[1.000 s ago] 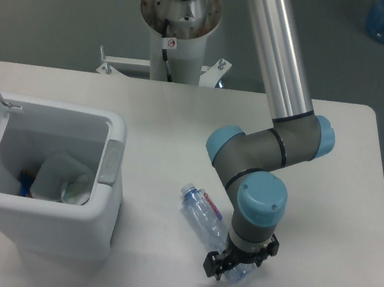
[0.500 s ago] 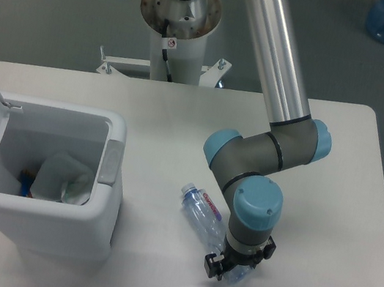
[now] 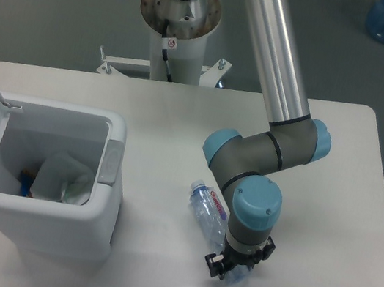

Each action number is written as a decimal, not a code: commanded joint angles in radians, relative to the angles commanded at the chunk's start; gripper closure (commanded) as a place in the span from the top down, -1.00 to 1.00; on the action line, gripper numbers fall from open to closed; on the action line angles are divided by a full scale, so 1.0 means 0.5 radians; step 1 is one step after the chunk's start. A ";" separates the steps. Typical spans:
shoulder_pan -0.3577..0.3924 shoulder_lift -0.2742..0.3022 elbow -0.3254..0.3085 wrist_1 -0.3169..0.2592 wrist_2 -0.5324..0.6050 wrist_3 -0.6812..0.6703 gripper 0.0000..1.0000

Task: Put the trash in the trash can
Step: 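Close the gripper around the bottle's body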

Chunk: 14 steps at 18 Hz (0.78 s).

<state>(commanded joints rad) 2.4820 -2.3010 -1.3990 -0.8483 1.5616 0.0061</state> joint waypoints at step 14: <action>-0.003 0.000 -0.006 0.000 0.000 0.006 0.18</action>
<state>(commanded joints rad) 2.4804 -2.3010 -1.4021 -0.8483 1.5616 0.0092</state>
